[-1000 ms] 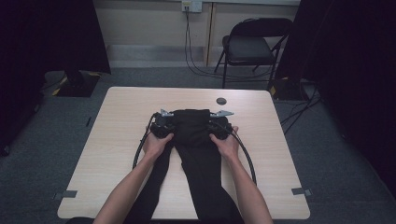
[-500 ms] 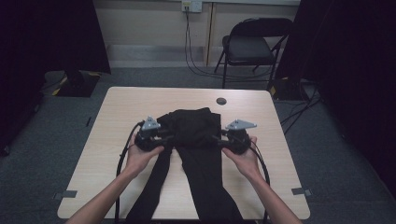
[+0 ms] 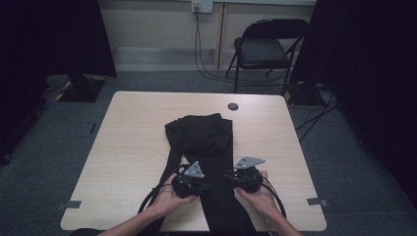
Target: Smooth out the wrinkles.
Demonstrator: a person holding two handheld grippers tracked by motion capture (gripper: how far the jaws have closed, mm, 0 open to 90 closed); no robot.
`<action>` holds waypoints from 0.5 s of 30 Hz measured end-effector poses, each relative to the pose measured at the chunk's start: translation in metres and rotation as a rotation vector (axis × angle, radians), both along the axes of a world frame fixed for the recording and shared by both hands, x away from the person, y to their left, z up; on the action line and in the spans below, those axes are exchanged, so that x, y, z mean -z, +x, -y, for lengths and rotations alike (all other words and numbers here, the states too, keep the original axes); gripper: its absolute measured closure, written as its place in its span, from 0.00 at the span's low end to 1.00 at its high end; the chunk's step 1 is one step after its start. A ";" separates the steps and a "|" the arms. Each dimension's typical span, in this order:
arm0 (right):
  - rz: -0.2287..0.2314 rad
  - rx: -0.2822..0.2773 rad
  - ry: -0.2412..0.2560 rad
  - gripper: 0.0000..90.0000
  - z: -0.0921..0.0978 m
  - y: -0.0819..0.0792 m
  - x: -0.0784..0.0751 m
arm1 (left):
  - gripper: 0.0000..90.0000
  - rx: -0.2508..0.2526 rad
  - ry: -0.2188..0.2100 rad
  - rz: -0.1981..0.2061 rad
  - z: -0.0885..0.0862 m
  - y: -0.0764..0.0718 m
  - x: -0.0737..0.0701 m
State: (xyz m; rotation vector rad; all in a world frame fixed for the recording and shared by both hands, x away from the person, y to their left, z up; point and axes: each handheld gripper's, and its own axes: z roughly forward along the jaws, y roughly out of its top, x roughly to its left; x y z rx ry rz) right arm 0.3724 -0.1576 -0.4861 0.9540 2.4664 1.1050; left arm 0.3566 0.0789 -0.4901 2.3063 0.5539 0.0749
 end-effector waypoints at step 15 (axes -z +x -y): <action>0.005 0.031 -0.048 0.84 0.009 0.006 0.008 | 1.00 -0.080 0.100 -0.009 -0.045 -0.030 -0.008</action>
